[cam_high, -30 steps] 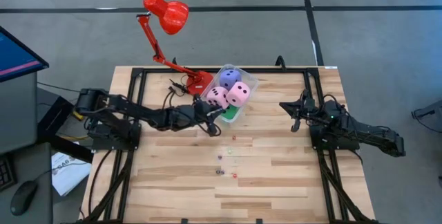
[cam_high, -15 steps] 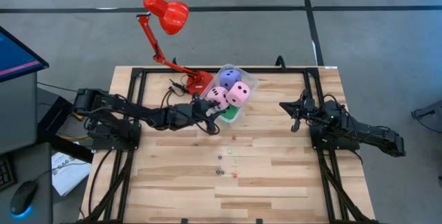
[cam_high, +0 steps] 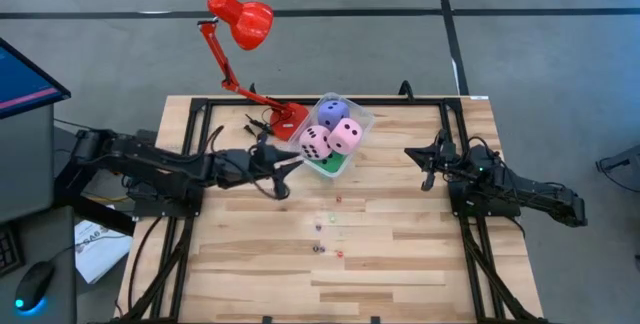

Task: Pick & Place Dice
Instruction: Put the small red dice into the transparent bin

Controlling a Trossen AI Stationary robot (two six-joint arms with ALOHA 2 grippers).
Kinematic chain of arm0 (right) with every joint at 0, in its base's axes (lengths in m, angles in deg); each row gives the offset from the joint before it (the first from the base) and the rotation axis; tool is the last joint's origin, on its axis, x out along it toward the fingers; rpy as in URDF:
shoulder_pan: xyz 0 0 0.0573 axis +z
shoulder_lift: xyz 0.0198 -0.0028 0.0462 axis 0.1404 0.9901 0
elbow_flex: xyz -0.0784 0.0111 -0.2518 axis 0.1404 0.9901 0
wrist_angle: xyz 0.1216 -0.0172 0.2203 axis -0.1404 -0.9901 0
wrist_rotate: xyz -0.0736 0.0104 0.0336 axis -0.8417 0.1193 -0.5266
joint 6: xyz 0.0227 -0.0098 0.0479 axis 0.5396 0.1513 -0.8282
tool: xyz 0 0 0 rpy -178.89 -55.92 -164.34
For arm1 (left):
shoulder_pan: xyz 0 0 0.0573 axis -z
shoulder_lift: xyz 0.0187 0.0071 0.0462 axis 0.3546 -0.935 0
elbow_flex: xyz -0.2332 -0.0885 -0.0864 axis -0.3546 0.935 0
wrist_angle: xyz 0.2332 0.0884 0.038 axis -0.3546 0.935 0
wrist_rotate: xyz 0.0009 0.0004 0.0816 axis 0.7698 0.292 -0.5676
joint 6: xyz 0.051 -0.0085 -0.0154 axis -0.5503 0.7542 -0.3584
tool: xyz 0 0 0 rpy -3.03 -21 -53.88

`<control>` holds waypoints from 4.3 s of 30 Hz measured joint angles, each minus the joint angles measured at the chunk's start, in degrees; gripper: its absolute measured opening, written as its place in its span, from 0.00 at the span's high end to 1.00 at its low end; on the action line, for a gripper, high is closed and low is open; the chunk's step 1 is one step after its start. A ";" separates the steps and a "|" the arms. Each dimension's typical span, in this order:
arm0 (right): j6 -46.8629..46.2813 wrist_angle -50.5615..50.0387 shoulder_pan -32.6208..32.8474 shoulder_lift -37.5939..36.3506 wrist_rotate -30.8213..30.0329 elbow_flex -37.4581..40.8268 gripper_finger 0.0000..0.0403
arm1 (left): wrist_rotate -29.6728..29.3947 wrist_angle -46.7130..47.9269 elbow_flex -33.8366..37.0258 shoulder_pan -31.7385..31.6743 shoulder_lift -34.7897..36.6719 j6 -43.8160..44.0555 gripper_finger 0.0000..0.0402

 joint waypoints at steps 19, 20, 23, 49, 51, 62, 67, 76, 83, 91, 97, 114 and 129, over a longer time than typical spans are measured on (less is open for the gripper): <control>0.00 0.00 -0.02 0.00 -0.01 0.01 0.98 | -0.04 -5.77 19.41 3.75 13.41 7.45 0.87; 0.01 0.00 0.00 0.01 -0.01 0.01 0.98 | -0.05 -5.78 19.46 3.75 13.47 7.41 0.87; 0.00 0.00 -0.01 0.01 -0.01 0.01 0.98 | -0.03 -5.94 19.43 3.75 13.82 3.65 0.87; 0.00 0.01 0.00 0.01 -0.01 0.01 0.98 | 5.07 3.41 19.41 3.71 26.60 -4.40 0.87; 0.00 0.01 0.00 0.01 -0.01 0.01 0.98 | 6.82 4.62 19.41 3.71 28.00 -4.65 0.87; 0.00 -0.01 0.00 0.02 -0.01 0.01 0.98 | 7.51 4.79 22.13 3.43 33.96 -4.50 0.87; 0.00 0.01 0.00 0.00 -0.01 0.01 0.98 | 7.45 -3.25 30.71 2.42 40.00 -1.83 0.87; 0.00 0.02 0.04 0.02 -0.01 0.01 0.98 | 10.49 -3.99 36.72 2.53 47.86 -2.52 0.87; 0.00 0.02 0.04 0.02 0.00 0.01 0.98 | 10.50 -1.99 36.72 2.53 47.72 -3.78 0.87; 0.01 0.63 0.04 0.02 -0.01 0.09 0.98 | 10.48 -1.05 36.72 2.53 47.72 -8.04 0.87; 0.00 2.29 0.04 0.02 -0.05 0.18 0.98 | 10.48 -1.05 36.72 2.53 47.72 -8.04 0.87; -3.43 2.35 -0.42 0.02 -0.29 0.07 0.98 | 10.48 -1.07 36.72 2.53 47.72 -7.75 0.87; -8.55 2.56 1.99 0.02 -0.01 0.05 0.99 | 10.46 -1.09 36.72 2.53 47.72 -7.71 0.87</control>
